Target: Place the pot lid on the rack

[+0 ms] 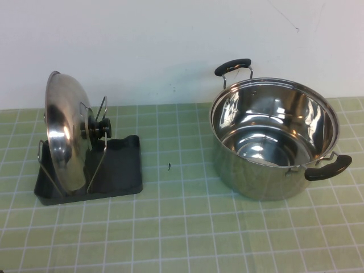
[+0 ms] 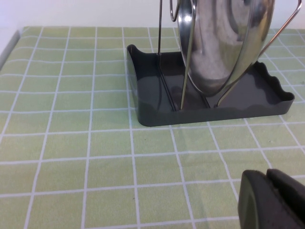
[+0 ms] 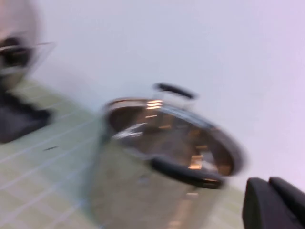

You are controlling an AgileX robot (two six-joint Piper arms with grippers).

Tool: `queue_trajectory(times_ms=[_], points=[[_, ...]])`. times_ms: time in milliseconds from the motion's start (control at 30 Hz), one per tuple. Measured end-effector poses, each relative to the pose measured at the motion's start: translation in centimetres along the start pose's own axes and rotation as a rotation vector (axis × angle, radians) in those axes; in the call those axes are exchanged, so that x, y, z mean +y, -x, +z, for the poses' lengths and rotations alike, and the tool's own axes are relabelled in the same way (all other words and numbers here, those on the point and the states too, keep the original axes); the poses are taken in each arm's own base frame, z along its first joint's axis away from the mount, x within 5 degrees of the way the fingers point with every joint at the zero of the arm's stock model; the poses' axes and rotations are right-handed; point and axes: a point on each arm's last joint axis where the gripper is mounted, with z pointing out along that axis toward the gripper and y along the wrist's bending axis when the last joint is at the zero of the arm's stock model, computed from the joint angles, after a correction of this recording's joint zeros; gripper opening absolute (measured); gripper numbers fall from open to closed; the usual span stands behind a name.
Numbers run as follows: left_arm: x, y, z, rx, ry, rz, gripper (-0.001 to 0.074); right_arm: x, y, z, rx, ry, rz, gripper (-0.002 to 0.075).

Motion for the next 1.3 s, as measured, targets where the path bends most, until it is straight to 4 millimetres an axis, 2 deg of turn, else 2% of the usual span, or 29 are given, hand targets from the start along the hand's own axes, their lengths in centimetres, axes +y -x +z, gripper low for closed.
queue_trajectory(times_ms=[67,200,400,667,933,1300], points=[[0.0,0.0,0.0,0.0,0.0,0.002,-0.0001,-0.5,-0.6,-0.3,-0.021,-0.117,-0.003,-0.0001],[0.0,0.0,0.0,0.0,0.0,0.013,-0.0002,-1.4,-0.7,-1.2,-0.05,-0.304,-0.019,-0.0001],[0.0,0.0,0.0,0.0,0.0,0.02,-0.0002,-2.1,-1.0,-1.6,-0.002,-0.444,-0.029,-0.0001],[0.0,0.0,0.0,0.0,0.0,0.023,-0.0002,-1.9,-1.8,-1.6,0.104,-0.427,-0.066,-0.0001],[0.0,0.0,0.0,0.0,0.0,0.023,-0.0002,-0.6,-4.9,-1.9,0.427,-0.299,0.071,-0.0001],[0.0,0.0,0.0,0.0,0.0,0.023,-0.0002,-0.5,-4.9,-1.9,0.409,-0.329,0.219,-0.0001]])
